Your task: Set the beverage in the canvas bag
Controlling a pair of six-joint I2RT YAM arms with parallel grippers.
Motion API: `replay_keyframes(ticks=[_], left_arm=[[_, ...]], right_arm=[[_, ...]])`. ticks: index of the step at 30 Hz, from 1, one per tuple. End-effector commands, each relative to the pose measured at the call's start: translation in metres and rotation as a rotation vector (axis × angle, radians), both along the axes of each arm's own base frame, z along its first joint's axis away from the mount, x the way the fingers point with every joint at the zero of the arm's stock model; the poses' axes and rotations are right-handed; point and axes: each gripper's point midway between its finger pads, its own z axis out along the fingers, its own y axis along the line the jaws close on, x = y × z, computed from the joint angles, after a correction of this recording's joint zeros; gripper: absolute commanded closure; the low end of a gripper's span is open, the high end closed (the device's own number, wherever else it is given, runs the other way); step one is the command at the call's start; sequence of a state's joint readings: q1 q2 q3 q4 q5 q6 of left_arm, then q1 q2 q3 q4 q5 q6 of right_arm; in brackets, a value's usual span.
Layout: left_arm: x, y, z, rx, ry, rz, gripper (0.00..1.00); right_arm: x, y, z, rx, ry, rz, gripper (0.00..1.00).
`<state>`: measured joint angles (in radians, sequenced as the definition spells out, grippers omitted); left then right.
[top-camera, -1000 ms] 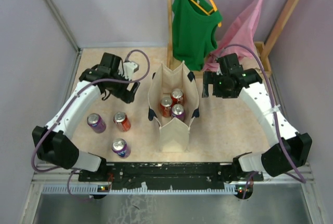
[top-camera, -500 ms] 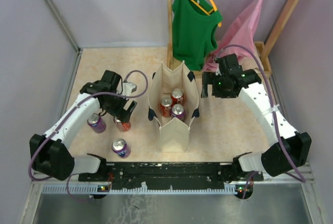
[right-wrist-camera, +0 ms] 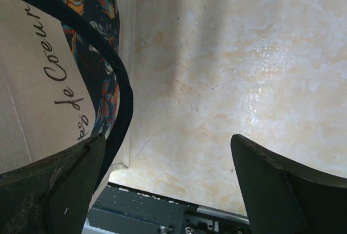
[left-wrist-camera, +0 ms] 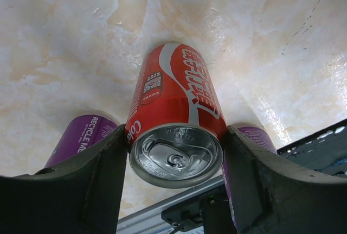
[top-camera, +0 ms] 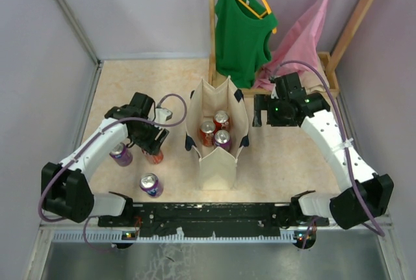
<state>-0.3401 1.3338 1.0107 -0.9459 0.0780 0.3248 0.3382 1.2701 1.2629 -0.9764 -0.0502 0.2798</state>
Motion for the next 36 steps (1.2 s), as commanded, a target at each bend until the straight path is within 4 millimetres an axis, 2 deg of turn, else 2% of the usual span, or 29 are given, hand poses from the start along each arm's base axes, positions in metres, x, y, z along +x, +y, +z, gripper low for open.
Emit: replay_keyframes(ticks=[1, 3, 4, 5, 7, 9, 12, 15, 17, 18, 20, 23, 26, 28, 31, 36], left_arm=[[0.005, 0.000, -0.004, -0.001, -0.018, -0.015, 0.56], [0.008, -0.001, 0.000, -0.006, -0.025, -0.019, 0.80], [0.010, -0.002, 0.004, -0.008, -0.032, -0.020, 0.96], [0.015, -0.001, 0.011, -0.005, -0.050, -0.017, 1.00], [0.036, -0.001, 0.032, -0.011, -0.112, -0.002, 1.00], [0.067, -0.004, 0.063, -0.046, -0.208, 0.025, 1.00], [0.119, -0.019, 0.130, -0.120, -0.375, 0.041, 1.00], [0.166, -0.034, 0.207, -0.187, -0.551, 0.035, 1.00], [0.185, -0.048, 0.251, -0.255, -0.635, 0.015, 1.00], [0.190, -0.058, 0.270, -0.298, -0.669, -0.009, 1.00], [0.189, -0.081, 0.296, -0.371, -0.701, -0.069, 1.00], [0.161, -0.132, 0.301, -0.437, -0.662, -0.223, 1.00], [0.116, -0.183, 0.287, -0.447, -0.591, -0.403, 1.00], [0.085, -0.210, 0.276, -0.461, -0.526, -0.507, 1.00], [0.059, -0.229, 0.265, -0.481, -0.457, -0.599, 1.00], [0.035, -0.240, 0.231, -0.438, -0.318, -0.679, 1.00]], right_arm=[[-0.003, 0.003, 0.008, 0.016, -0.051, 0.033, 0.01], [-0.004, 0.003, 0.008, 0.018, -0.053, 0.033, 0.01], [-0.004, 0.003, 0.009, 0.017, -0.054, 0.034, 0.01], [-0.004, 0.002, 0.008, 0.016, -0.054, 0.034, 0.01], [-0.003, 0.002, 0.009, 0.018, -0.057, 0.032, 0.01], [-0.003, 0.004, 0.007, 0.025, -0.055, 0.034, 0.01], [-0.002, 0.008, 0.005, 0.036, -0.046, 0.049, 0.01], [-0.001, 0.007, 0.004, 0.024, -0.045, 0.059, 0.01], [-0.001, 0.006, 0.004, 0.016, -0.046, 0.064, 0.01], [-0.001, 0.005, 0.004, 0.012, -0.044, 0.064, 0.01], [-0.001, 0.004, 0.002, 0.003, -0.040, 0.064, 0.01], [-0.001, 0.002, 0.001, -0.008, -0.030, 0.062, 0.01], [0.001, 0.003, 0.002, -0.011, -0.022, 0.063, 0.01], [0.003, 0.005, 0.002, -0.009, -0.013, 0.065, 0.01], [0.007, 0.007, 0.003, -0.004, -0.005, 0.061, 0.01], [0.014, 0.010, 0.005, 0.003, -0.001, 0.040, 0.01]])
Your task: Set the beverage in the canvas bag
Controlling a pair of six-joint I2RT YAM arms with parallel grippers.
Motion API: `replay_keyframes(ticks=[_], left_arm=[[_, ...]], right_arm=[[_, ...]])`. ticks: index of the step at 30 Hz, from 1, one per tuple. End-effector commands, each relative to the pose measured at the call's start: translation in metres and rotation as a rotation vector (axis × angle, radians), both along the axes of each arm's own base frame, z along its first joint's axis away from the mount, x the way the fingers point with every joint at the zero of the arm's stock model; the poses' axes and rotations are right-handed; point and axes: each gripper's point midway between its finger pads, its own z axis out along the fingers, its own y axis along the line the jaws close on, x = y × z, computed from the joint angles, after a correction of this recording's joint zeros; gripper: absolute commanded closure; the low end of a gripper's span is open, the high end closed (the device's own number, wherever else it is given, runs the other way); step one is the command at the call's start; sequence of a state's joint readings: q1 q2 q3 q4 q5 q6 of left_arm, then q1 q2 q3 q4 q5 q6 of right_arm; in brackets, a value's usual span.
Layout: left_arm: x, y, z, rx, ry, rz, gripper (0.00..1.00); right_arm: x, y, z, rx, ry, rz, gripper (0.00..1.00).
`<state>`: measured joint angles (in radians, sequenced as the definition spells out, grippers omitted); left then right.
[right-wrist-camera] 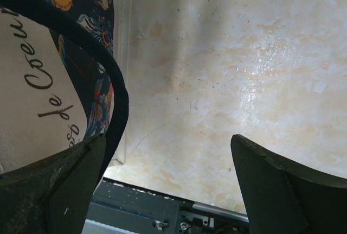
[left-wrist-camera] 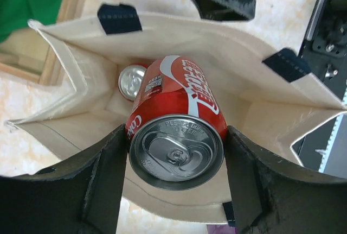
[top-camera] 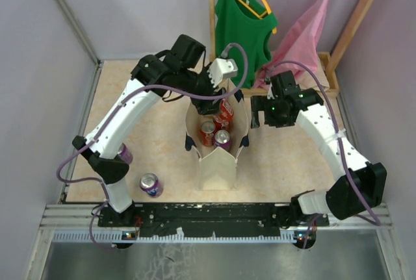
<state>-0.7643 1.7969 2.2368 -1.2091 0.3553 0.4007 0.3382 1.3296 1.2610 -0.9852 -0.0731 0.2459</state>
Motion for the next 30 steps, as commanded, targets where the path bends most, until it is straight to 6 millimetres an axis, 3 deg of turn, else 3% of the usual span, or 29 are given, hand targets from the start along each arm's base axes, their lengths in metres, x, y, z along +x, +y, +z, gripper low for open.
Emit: replay_keyframes(ticks=[1, 8, 15, 26, 30], left_arm=[[-0.012, 0.003, -0.007, 0.038, 0.014, -0.074, 1.00], [-0.040, 0.016, -0.064, 0.188, 0.106, -0.153, 1.00], [-0.059, 0.023, -0.101, 0.266, 0.182, -0.194, 1.00], [-0.049, 0.043, -0.152, 0.409, 0.165, -0.086, 1.00], [-0.041, 0.039, -0.167, 0.413, 0.161, -0.053, 1.00]], right_arm=[[0.013, 0.007, 0.022, 0.026, -0.063, -0.003, 0.01], [0.010, 0.008, 0.013, 0.029, -0.044, -0.004, 0.01], [0.009, 0.006, 0.011, 0.017, -0.038, 0.005, 0.01], [0.006, 0.004, 0.010, 0.012, -0.038, 0.008, 0.01], [0.002, 0.002, 0.009, 0.011, -0.035, 0.003, 0.01]])
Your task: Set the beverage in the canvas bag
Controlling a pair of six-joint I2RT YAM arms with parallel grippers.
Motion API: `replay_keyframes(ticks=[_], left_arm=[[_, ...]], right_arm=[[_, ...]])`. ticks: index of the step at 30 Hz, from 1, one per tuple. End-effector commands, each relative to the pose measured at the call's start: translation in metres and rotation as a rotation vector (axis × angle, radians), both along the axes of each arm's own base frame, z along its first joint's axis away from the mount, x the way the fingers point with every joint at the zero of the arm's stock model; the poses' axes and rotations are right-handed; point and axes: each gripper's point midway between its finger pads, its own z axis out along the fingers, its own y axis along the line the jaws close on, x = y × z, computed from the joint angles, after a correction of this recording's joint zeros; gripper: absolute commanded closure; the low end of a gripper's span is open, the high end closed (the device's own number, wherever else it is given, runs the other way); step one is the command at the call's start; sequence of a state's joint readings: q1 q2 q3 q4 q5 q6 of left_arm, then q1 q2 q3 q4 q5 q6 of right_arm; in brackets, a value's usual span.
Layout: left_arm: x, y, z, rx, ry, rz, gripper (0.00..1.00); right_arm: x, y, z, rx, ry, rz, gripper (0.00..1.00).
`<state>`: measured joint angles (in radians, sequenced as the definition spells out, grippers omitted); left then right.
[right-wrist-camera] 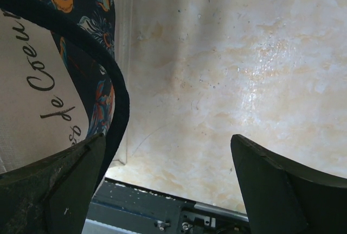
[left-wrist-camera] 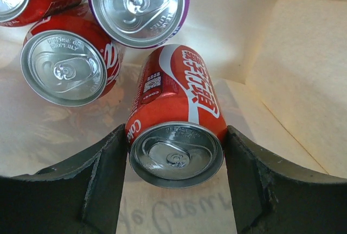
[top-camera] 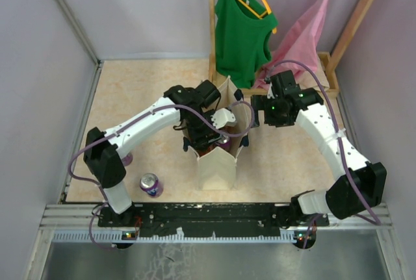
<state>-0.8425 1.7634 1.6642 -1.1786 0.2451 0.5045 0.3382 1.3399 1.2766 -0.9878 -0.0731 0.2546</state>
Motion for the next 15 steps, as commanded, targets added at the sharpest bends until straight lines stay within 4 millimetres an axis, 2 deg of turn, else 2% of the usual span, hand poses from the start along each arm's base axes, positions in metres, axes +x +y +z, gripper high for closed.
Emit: replay_keyframes(ticks=[1, 8, 15], left_arm=[[0.015, -0.007, 0.003, -0.027, -0.076, 0.048, 1.00], [0.034, -0.017, -0.008, -0.020, -0.111, 0.093, 1.00], [0.035, -0.021, -0.018, -0.014, -0.096, 0.103, 1.00]], right_arm=[[-0.002, 0.000, 0.007, 0.004, -0.034, 0.010, 0.01], [-0.008, -0.006, 0.009, -0.012, -0.035, -0.003, 0.01], [-0.011, -0.009, 0.011, -0.026, -0.037, -0.008, 0.01]])
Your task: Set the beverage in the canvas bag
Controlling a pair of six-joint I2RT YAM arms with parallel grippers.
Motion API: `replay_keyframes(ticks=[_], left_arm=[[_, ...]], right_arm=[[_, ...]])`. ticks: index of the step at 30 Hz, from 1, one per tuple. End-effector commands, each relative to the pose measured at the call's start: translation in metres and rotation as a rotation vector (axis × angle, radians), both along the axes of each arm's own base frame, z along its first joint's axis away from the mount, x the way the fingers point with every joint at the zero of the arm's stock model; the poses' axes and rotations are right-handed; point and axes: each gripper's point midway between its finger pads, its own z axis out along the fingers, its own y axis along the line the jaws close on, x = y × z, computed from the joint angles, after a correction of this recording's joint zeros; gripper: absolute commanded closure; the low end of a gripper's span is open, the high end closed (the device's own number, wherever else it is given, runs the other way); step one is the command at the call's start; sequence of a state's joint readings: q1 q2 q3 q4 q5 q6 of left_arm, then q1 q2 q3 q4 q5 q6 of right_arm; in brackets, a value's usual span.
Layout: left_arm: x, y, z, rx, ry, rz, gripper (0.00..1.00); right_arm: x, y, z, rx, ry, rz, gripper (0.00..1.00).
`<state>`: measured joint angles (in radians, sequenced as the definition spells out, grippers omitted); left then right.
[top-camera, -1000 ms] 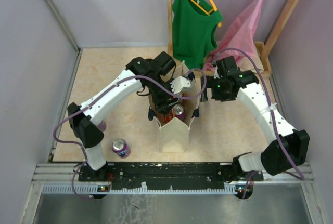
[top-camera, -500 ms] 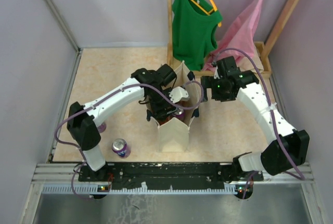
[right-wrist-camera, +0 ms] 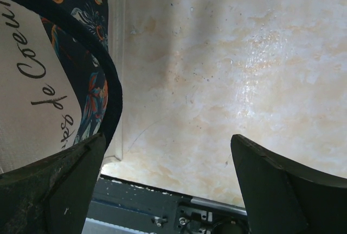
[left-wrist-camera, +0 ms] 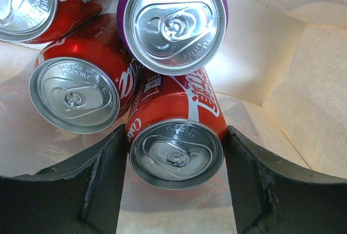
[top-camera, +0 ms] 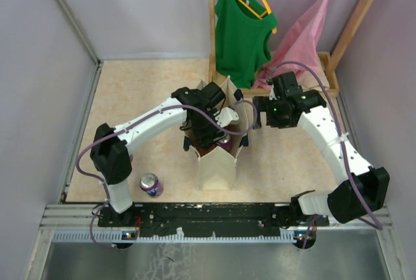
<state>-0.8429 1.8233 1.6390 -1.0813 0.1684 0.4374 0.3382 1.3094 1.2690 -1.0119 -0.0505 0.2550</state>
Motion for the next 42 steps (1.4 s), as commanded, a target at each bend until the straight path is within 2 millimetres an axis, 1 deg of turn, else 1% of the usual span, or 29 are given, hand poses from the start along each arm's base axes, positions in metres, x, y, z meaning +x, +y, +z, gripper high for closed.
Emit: replay_keyframes(ticks=[1, 9, 14, 15, 16, 17, 19, 20, 22, 24, 25, 29, 35, 42], left_arm=[[0.013, -0.013, 0.006, -0.045, -0.057, 0.016, 1.00], [0.010, -0.005, -0.006, -0.011, -0.047, 0.016, 1.00], [0.014, -0.004, -0.010, 0.008, -0.060, 0.025, 0.99], [0.015, -0.004, -0.011, 0.012, -0.063, 0.026, 0.97], [0.016, -0.004, -0.011, 0.014, -0.067, 0.026, 0.92], [0.016, -0.004, -0.011, 0.016, -0.071, 0.027, 0.84], [0.017, -0.004, -0.010, 0.017, -0.075, 0.027, 0.65], [0.017, -0.004, -0.010, 0.019, -0.077, 0.025, 0.57], [0.016, -0.004, -0.009, 0.021, -0.079, 0.024, 0.44], [0.016, -0.003, -0.008, 0.021, -0.083, 0.023, 0.34], [0.015, -0.003, -0.007, 0.022, -0.083, 0.021, 0.30], [0.013, -0.003, -0.001, 0.013, -0.085, 0.016, 0.21], [0.006, -0.001, 0.005, 0.002, -0.075, 0.007, 0.20], [0.007, -0.003, 0.016, -0.019, -0.088, 0.003, 0.19]], right_arm=[[-0.004, -0.003, 0.008, -0.010, -0.031, 0.002, 0.01], [-0.003, -0.003, 0.010, -0.006, -0.036, 0.000, 0.01], [-0.004, -0.003, 0.009, -0.009, -0.035, 0.000, 0.01], [-0.005, -0.004, 0.009, -0.010, -0.034, -0.001, 0.01], [-0.005, -0.004, 0.009, -0.011, -0.034, -0.002, 0.01], [-0.006, -0.005, 0.008, -0.012, -0.034, -0.002, 0.01], [-0.006, -0.005, 0.008, -0.011, -0.035, -0.004, 0.01], [-0.006, -0.005, 0.008, -0.010, -0.034, -0.003, 0.01], [-0.007, -0.004, 0.008, -0.008, -0.034, -0.004, 0.01], [-0.006, -0.004, 0.007, -0.008, -0.034, -0.004, 0.01], [-0.006, -0.004, 0.007, -0.005, -0.033, -0.004, 0.01], [-0.006, -0.003, 0.007, -0.003, -0.034, -0.005, 0.01], [-0.005, -0.003, 0.006, 0.000, -0.034, -0.003, 0.01], [-0.005, -0.001, 0.005, 0.003, -0.030, -0.002, 0.01]])
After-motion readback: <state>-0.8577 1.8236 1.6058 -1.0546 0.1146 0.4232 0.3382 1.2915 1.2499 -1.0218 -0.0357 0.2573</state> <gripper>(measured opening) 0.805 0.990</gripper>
